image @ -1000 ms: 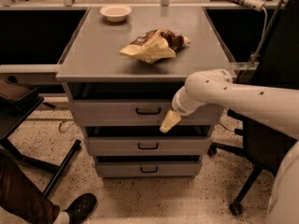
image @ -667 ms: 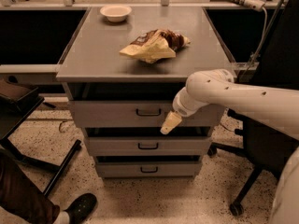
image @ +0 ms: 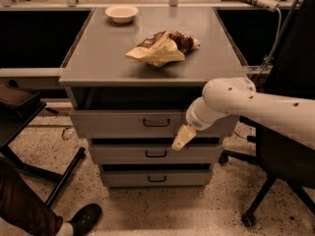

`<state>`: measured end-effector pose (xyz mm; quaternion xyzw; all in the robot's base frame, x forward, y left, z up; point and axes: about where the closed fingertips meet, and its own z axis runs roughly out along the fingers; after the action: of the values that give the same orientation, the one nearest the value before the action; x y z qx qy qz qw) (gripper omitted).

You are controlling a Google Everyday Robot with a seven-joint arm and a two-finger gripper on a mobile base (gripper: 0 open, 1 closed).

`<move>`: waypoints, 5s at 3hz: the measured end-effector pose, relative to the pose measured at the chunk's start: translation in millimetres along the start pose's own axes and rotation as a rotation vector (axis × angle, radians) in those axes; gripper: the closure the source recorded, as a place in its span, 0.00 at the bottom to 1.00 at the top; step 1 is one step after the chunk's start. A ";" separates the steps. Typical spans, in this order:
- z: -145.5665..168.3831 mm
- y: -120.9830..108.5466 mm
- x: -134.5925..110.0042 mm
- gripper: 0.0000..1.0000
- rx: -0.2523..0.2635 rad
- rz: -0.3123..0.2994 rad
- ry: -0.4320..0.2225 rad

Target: Open top drawer

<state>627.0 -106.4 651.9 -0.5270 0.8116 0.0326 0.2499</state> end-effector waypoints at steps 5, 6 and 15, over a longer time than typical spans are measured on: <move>-27.5 53.9 34.9 0.00 -0.171 0.029 0.292; -27.5 53.9 34.9 0.00 -0.171 0.029 0.293; -72.0 103.1 12.2 0.00 -0.172 -0.177 0.490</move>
Offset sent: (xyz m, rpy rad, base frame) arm -0.0652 -0.0064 0.0045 -0.2607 0.3420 -0.0276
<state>506.5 -93.8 687.7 -0.6075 0.7928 -0.0492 0.0021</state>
